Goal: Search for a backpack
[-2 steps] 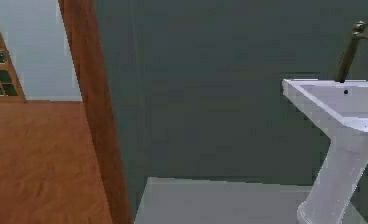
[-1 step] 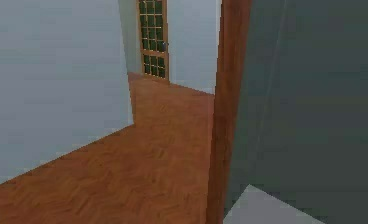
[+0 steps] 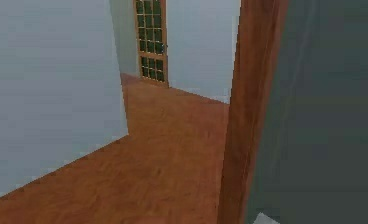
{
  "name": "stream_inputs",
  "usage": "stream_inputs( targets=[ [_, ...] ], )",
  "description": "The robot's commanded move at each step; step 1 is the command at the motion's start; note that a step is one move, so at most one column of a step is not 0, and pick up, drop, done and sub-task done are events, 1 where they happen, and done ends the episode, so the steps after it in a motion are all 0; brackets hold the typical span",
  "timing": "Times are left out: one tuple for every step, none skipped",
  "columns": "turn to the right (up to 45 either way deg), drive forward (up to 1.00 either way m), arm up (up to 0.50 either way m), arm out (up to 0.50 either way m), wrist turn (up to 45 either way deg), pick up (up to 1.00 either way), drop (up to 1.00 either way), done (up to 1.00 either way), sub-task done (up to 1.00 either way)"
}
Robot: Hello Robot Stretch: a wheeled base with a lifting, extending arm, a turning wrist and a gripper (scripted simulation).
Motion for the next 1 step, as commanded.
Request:
stream_inputs(
  targets=[
    [-27.0,0.0,0.0,0.0,0.0,0.0,0.0,0.0,0.0]
  ],
)
